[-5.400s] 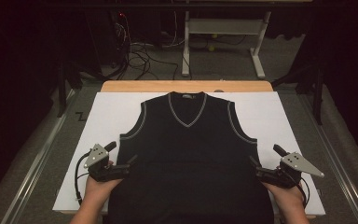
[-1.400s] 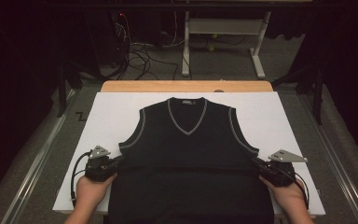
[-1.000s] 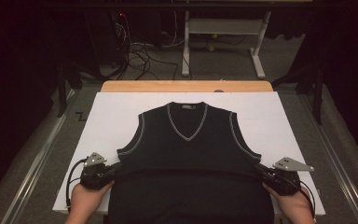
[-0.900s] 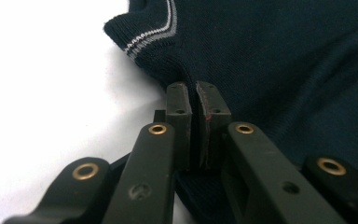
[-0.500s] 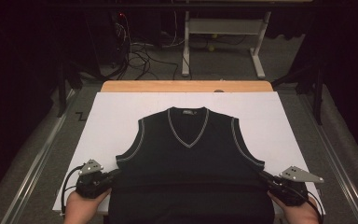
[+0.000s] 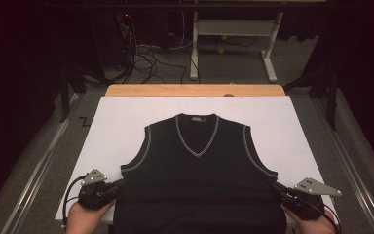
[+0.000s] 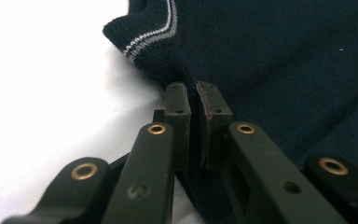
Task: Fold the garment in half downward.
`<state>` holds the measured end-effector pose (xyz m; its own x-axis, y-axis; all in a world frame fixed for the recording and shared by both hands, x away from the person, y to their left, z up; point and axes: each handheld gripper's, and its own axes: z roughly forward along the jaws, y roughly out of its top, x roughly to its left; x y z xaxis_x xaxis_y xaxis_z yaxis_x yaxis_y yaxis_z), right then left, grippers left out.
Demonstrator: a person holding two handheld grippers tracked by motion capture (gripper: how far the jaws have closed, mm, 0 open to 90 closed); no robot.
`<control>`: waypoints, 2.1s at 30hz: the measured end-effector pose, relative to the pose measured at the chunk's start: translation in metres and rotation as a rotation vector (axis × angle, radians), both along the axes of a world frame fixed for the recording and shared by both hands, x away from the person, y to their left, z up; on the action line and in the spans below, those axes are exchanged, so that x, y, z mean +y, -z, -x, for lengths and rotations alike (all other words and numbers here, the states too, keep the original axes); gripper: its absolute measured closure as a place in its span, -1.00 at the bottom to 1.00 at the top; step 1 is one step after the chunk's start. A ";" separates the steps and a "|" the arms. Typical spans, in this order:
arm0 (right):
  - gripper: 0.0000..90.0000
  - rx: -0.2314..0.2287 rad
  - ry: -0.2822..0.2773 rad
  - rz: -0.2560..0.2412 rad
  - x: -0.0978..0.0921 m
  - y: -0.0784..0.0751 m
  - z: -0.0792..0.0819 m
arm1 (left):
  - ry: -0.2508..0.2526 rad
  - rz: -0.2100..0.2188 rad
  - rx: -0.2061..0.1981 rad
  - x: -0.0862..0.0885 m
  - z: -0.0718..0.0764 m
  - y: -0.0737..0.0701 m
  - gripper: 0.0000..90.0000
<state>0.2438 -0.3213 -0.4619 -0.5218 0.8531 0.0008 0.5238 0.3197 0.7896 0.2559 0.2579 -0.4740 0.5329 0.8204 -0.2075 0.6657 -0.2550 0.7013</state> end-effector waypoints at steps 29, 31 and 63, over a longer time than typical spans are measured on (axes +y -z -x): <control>-0.59 -0.093 0.079 -0.131 0.005 -0.016 -0.045 | -0.062 0.089 -0.179 -0.012 -0.042 -0.031 -0.58; -0.65 -0.098 0.079 -0.125 0.006 -0.018 -0.050 | -0.061 0.077 -0.179 -0.016 -0.048 -0.033 -0.65; -1.00 -0.105 0.078 -0.104 0.019 -0.032 -0.087 | -0.099 0.028 -0.102 -0.046 -0.158 -0.054 -1.00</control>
